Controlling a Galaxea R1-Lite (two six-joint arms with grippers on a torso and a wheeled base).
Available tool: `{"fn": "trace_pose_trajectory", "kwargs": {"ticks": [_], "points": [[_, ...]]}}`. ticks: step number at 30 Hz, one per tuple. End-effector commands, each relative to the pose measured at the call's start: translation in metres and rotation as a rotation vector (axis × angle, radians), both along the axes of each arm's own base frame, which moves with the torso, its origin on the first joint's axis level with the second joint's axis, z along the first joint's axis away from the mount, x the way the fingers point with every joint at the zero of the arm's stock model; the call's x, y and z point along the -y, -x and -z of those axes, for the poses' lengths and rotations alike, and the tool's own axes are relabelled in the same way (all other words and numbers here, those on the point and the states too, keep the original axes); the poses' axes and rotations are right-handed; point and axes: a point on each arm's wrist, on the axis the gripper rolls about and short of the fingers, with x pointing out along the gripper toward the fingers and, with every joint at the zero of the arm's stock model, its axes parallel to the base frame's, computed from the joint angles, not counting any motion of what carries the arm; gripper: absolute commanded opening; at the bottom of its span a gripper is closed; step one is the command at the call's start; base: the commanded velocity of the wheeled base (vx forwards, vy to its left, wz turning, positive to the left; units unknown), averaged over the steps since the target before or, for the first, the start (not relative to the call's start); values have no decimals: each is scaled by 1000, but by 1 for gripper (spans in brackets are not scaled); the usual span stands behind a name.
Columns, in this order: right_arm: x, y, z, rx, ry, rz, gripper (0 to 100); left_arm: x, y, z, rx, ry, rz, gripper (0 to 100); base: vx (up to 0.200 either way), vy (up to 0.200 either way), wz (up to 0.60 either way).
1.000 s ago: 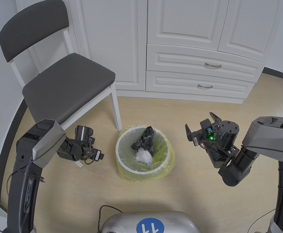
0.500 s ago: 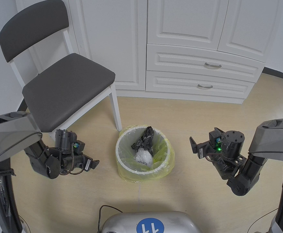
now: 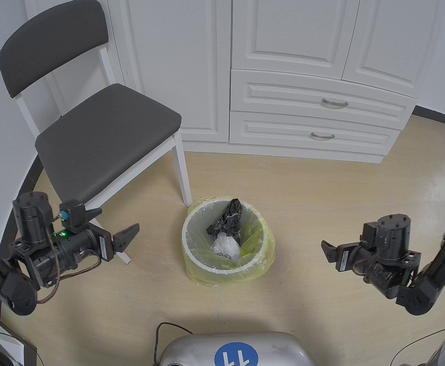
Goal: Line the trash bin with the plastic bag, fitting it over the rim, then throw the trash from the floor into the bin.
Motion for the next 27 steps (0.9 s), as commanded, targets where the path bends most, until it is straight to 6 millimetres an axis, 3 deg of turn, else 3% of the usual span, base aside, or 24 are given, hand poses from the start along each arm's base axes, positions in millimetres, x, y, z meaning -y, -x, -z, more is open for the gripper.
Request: {"fn": "trace_pose_trajectory", "kwargs": {"ticks": [1, 5, 12, 15, 18, 23, 27], "points": [[26, 42, -61, 99, -96, 48, 100, -11, 52, -59, 248, 123, 4, 100, 0, 0, 0], [47, 70, -91, 181, -95, 98, 100, -19, 72, -85, 376, 146, -26, 100, 0, 0, 0], [75, 98, -125, 303, -71, 193, 100, -34, 96, -100, 416, 137, -97, 100, 0, 0, 0], [89, 115, -147, 399, -40, 274, 100, -45, 107, -124, 466, 131, -174, 100, 0, 0, 0], [94, 129, -162, 467, -36, 314, 100, -53, 116, -139, 491, 122, -230, 100, 0, 0, 0], [105, 163, -202, 635, -72, 365, 100, -61, 147, -168, 544, 127, -296, 100, 0, 0, 0], [111, 182, -217, 704, -76, 420, 100, -60, 166, -183, 559, 148, -301, 100, 0, 0, 0]]}}
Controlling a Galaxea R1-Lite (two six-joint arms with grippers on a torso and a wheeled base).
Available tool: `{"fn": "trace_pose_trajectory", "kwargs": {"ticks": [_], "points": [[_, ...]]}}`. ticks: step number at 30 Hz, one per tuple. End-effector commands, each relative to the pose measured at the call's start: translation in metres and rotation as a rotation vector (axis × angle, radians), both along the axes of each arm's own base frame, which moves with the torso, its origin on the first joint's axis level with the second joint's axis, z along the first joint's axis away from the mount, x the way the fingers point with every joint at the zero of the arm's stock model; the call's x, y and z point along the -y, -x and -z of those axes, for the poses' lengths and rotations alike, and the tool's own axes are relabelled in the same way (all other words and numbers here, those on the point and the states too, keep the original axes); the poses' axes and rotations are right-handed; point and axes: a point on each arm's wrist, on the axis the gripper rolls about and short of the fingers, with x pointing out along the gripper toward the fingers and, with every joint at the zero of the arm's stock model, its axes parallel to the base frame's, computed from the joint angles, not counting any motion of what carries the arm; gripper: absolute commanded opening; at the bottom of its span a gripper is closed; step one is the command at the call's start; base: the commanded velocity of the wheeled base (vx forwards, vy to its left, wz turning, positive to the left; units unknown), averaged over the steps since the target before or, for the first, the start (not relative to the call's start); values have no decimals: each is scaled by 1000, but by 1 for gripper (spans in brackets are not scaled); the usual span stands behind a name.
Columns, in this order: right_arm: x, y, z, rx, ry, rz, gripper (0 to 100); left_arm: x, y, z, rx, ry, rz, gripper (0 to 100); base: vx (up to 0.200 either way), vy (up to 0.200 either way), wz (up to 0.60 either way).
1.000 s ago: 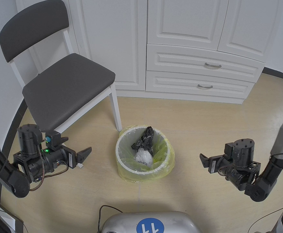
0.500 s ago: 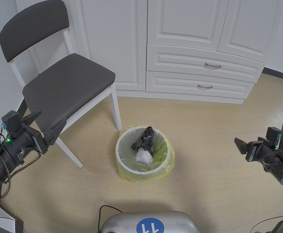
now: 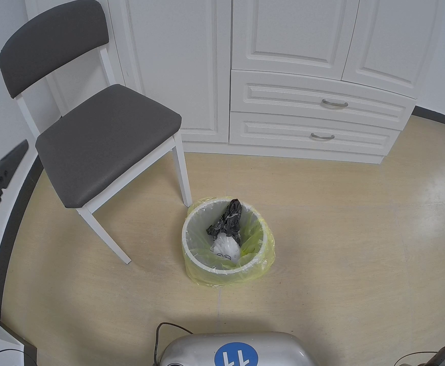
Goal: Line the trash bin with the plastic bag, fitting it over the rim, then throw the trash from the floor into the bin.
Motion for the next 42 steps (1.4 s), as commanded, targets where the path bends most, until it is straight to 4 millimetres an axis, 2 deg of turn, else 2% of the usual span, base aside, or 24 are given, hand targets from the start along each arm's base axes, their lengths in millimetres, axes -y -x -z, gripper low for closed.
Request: {"fn": "trace_pose_trajectory", "kwargs": {"ticks": [1, 3, 5, 6, 8, 11, 17, 19, 20, 32, 42], "points": [[14, 55, -37, 224, -20, 109, 100, -1, 54, -43, 176, 14, -40, 100, 0, 0, 0], [15, 59, -38, 238, -21, 116, 100, -1, 58, -45, 180, 13, -38, 100, 0, 0, 0], [16, 79, -39, 304, -24, 137, 100, 0, 71, -51, 194, 13, -41, 100, 0, 0, 0], [16, 79, -39, 304, -24, 137, 100, 0, 71, -51, 194, 13, -41, 100, 0, 0, 0], [17, 103, -38, 377, -31, 138, 100, 0, 82, -52, 204, 17, -66, 100, 0, 0, 0], [18, 121, -34, 426, -39, 127, 100, 0, 90, -53, 229, 24, -92, 100, 0, 0, 0], [19, 151, -20, 415, -36, 114, 100, 2, 120, -51, 280, 28, -108, 100, 0, 0, 0], [19, 153, -19, 415, -36, 113, 100, 2, 123, -50, 277, 28, -109, 100, 0, 0, 0], [19, 160, -12, 411, -37, 111, 100, 3, 135, -45, 265, 30, -114, 100, 0, 0, 0], [26, 198, 16, 444, -51, 48, 100, 5, 186, -33, 278, 75, -129, 100, 0, 0, 0], [28, 211, 8, 508, -72, 71, 100, 4, 206, -31, 294, 77, -104, 100, 0, 0, 0]]}}
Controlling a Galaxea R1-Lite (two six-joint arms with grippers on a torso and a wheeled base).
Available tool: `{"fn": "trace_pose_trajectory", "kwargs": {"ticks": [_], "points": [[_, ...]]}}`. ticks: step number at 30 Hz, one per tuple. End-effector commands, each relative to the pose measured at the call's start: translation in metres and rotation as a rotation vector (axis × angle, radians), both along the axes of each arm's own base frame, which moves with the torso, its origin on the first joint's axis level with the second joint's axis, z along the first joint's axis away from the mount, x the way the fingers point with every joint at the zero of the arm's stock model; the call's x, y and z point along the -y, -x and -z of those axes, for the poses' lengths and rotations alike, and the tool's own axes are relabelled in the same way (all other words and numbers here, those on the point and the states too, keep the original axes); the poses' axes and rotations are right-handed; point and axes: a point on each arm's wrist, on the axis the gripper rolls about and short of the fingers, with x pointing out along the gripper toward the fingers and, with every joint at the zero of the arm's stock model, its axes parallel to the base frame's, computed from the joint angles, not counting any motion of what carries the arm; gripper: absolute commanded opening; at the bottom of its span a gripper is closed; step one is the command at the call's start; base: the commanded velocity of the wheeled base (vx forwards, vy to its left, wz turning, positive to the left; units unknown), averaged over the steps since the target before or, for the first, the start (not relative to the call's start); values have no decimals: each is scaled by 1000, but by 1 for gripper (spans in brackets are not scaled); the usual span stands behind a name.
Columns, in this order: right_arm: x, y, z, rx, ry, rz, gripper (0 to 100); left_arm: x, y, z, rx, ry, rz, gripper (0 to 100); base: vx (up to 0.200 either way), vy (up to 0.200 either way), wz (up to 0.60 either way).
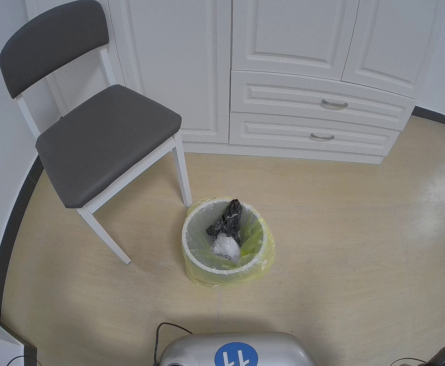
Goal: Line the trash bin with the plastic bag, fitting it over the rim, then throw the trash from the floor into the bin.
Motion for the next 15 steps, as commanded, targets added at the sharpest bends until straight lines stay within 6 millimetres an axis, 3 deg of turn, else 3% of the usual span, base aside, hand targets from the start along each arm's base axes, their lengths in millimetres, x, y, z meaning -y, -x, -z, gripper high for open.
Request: {"fn": "trace_pose_trajectory", "kwargs": {"ticks": [1, 15], "points": [[1, 8, -4, 35, -17, 23, 100, -2, 12, 0, 40, -2, 26, 100, 0, 0, 0], [-6, 16, 3, 30, 11, 143, 100, -5, 40, -18, 108, -2, 1, 100, 0, 0, 0]]}}
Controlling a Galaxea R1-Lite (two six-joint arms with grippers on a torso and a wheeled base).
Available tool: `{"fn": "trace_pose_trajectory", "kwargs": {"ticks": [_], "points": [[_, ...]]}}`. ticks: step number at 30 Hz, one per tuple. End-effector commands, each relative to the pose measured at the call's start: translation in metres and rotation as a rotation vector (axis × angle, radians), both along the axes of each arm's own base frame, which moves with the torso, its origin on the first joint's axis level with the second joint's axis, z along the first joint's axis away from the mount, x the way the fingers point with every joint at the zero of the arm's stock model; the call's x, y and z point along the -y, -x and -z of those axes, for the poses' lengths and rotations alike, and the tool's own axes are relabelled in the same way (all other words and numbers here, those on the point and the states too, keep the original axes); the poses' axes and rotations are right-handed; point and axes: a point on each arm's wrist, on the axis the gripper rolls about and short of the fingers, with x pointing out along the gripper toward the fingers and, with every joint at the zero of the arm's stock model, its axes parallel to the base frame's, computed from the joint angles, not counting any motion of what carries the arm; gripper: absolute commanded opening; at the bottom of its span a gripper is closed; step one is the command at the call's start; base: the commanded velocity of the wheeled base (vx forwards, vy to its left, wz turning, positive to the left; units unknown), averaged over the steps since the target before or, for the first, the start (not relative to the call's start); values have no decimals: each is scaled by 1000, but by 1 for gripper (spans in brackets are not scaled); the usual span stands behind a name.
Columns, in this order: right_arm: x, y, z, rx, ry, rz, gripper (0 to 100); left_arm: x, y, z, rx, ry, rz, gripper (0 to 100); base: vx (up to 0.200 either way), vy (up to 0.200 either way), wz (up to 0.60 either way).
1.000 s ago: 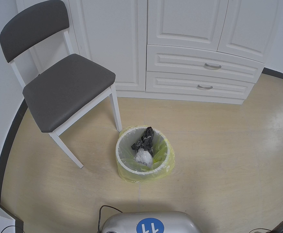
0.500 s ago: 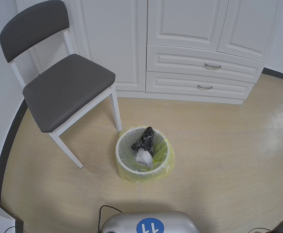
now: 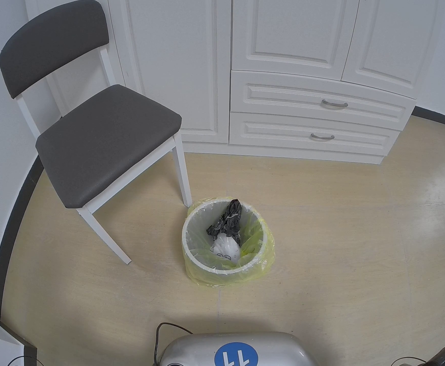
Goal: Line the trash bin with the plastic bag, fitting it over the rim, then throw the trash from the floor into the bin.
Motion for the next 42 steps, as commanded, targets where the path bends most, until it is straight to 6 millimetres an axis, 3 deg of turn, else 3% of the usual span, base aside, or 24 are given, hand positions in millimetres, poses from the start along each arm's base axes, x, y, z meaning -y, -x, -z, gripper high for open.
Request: {"fn": "trace_pose_trajectory", "kwargs": {"ticks": [1, 6, 11, 19, 24, 31, 36, 42], "points": [[-2, 2, 4, 7, 25, -5, 100, -1, 21, -7, 21, 3, -15, 100, 0, 0, 0], [-6, 14, 10, 64, 78, -55, 100, -2, 47, -1, 22, 22, -57, 100, 0, 0, 0], [-7, 20, 6, 105, 85, -67, 100, -8, 72, 23, 20, -16, -63, 100, 0, 0, 0], [-7, 22, 3, 163, 96, -65, 100, -6, 72, 52, -37, 1, -77, 100, 0, 0, 0], [-7, 14, 9, 127, 98, -64, 100, -3, 59, 73, -75, 13, -115, 100, 0, 0, 0], [-7, 3, 18, 81, 98, -64, 100, -3, 31, 84, -106, 17, -120, 100, 0, 0, 0], [-7, -10, 28, 121, 124, -31, 100, -4, -17, 110, -66, 35, -214, 100, 0, 0, 0], [-7, -24, 44, 152, 181, 23, 100, -4, -49, 145, -95, 12, -223, 100, 0, 0, 0]]}}
